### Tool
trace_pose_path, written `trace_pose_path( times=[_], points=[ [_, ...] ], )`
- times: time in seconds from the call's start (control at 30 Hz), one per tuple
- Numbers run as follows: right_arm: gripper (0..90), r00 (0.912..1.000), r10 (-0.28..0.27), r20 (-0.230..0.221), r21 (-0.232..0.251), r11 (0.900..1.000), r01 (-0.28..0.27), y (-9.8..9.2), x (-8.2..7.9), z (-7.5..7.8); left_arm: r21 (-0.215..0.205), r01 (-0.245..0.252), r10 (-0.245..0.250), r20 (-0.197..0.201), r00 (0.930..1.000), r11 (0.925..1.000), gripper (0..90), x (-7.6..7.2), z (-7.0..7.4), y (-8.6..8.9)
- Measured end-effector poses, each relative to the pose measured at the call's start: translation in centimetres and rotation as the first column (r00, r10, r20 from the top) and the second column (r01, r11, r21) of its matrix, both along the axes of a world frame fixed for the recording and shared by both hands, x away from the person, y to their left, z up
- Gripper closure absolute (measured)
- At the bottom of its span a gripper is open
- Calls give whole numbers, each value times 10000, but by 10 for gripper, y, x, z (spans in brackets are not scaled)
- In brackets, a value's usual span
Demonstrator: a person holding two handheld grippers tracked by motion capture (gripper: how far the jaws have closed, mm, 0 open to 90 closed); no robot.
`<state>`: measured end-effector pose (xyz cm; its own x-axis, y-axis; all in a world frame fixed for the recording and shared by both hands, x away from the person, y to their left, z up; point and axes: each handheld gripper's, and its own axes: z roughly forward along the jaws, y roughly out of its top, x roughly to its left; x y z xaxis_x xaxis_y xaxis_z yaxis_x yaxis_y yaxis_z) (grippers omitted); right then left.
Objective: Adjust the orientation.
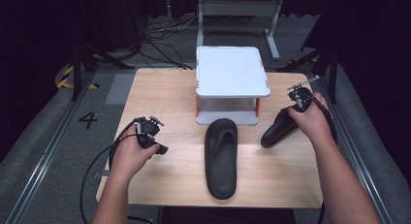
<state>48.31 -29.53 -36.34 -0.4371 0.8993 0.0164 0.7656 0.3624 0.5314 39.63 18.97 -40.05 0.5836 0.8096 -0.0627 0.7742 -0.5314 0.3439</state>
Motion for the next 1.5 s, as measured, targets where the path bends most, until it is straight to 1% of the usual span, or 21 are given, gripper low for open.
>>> trace_pose_path(
  times=[0.07,0.33,0.43,0.57,0.67,0.73,0.8,0.83,0.9,0.97,1.0,1.07,1.13,1.17,1.2,1.23,1.27,1.33,1.4,1.47,1.5],
  points=[
    [887,10000,-90,-1,177,9998,90,-4,-4,1,-6,7,-7,-38,10000,10000,355,0,0,-1],
    [876,9999,-33,110,-113,9999,34,-17,-31,5,42,205,-205,-54,9998,9998,355,3,0,-9],
    [875,9999,-121,-38,-211,9997,120,-25,-45,5,72,327,-326,-62,9994,9994,355,5,0,-12],
    [866,9995,-211,-224,-295,9994,204,-36,-60,1,-15,334,-334,-74,9994,9994,354,5,0,-15],
    [857,9988,-321,-372,-312,9990,309,-47,-72,-6,-14,381,-381,-68,9993,9993,352,6,0,-15],
    [848,9980,-442,-455,-169,9989,435,-56,-79,-11,51,368,-368,-71,9993,9993,352,7,0,-14],
    [834,9977,-524,-423,-35,9986,523,-63,-83,-13,31,345,-344,-86,9994,9994,351,8,-1,-15],
    [821,9973,-618,-397,45,9981,621,-66,-84,-13,48,370,-370,-96,9993,9993,351,8,-2,-16],
    [762,9966,-805,-194,206,9965,809,-72,-84,-12,75,407,-406,-131,9991,9991,349,7,-2,-17],
    [607,9944,-1057,73,246,9941,1055,-78,-80,-13,84,420,-419,-113,9991,9991,349,7,-1,-17],
    [589,9929,-1185,102,129,9929,1184,-80,-77,-14,85,377,-376,-106,9992,9993,349,7,-1,-17],
    [539,9900,-1413,-16,-164,9898,1413,-85,-72,-17,87,378,-377,-98,9992,9992,348,7,-1,-16],
    [506,9848,-1735,-82,-394,9841,1730,-89,-67,-22,65,368,-367,-120,9993,9993,348,6,-2,-16],
    [487,9785,-2062,-23,-448,9776,2059,-92,-63,-26,69,346,-345,-131,9993,9994,347,6,-3,-15],
    [480,9728,-2316,-109,-508,9717,2308,-94,-60,-29,66,338,-337,-149,9993,9994,348,6,-3,-15],
    [471,9687,-2463,-291,-635,9677,2442,-97,-57,-32,65,356,-355,-147,9993,9993,348,7,-3,-14],
    [458,9645,-2590,-511,-640,9646,2556,-100,-54,-36,69,318,-316,-155,9994,9995,347,7,-4,-14],
    [437,9536,-2830,-1025,-501,9589,2792,-103,-49,-44,36,296,-296,-157,9994,9996,347,6,-3,-14],
    [462,9439,-3053,-1257,-613,9521,2997,-107,-45,-50,27,274,-273,-117,9996,9996,346,6,-3,-13],
    [495,9308,-3290,-1593,-354,9441,3276,-110,-43,-56,158,231,-230,-98,9997,9996,345,6,-3,-14],
    [507,9262,-3357,-1716,-208,9412,3373,-110,-43,-57,194,218,-217,-86,9997,9996,345,6,-3,-15]
  ],
)
